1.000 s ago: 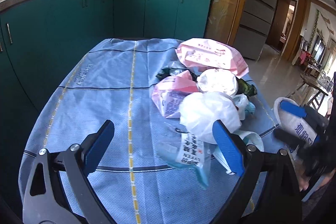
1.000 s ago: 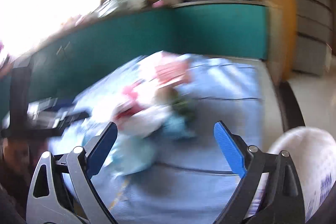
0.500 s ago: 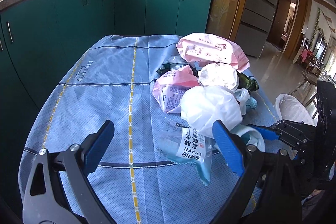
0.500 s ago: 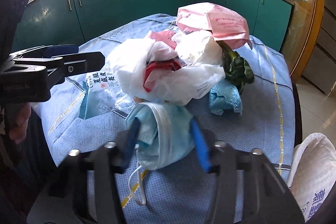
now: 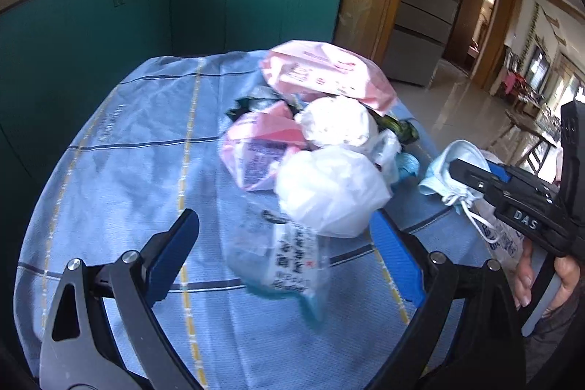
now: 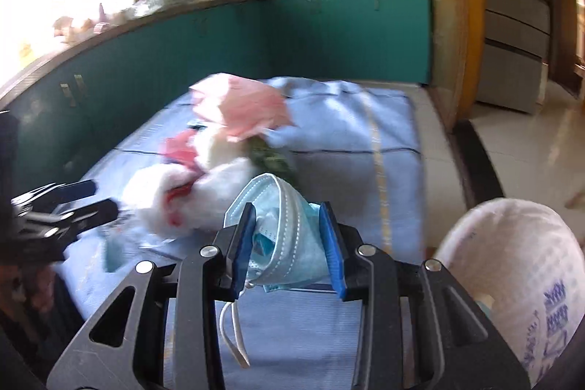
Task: Collect trash
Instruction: 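Return the right tool to the table and grasp the blue face mask, then grasp the white plastic bag with the left tool while the right tool holds the mask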
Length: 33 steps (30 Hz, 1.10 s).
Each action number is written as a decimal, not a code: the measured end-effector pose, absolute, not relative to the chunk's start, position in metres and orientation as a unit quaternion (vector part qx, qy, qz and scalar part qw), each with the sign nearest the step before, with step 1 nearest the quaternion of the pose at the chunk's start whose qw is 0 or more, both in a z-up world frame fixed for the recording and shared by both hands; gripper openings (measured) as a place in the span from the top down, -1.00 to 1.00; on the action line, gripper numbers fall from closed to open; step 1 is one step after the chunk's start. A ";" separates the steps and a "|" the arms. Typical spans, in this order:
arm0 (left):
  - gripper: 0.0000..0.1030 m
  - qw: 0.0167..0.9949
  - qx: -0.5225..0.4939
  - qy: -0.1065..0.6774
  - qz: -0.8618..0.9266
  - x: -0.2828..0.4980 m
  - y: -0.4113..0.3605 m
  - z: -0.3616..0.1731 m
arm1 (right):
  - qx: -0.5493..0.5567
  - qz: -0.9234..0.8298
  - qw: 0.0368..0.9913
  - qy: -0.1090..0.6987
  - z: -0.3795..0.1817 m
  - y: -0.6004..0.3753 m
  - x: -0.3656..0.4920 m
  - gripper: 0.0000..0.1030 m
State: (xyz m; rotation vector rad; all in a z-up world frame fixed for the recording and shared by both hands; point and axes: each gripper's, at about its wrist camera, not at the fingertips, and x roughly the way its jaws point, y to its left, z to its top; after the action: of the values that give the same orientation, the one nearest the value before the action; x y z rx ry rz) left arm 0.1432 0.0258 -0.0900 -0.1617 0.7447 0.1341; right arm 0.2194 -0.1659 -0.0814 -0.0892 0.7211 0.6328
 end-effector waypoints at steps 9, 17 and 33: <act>-0.74 0.922 -0.065 0.381 0.025 0.181 0.001 -0.098 | -0.057 0.282 0.892 0.348 -0.089 -0.161 0.225 -0.47; 0.13 0.916 -0.060 0.396 0.027 0.178 0.005 -0.107 | -0.094 0.268 0.885 0.369 -0.100 -0.158 0.223 -0.57; 0.17 0.942 -0.069 0.316 0.093 0.124 0.038 -0.063 | -0.134 0.300 0.868 0.371 -0.110 -0.141 0.209 -0.20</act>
State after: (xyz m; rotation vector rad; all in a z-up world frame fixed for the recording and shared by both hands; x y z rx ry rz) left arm 0.1243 0.0379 -0.0625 -0.1398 0.6452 0.1891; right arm 0.2088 -0.1409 -0.1098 -0.2804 0.7769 0.6278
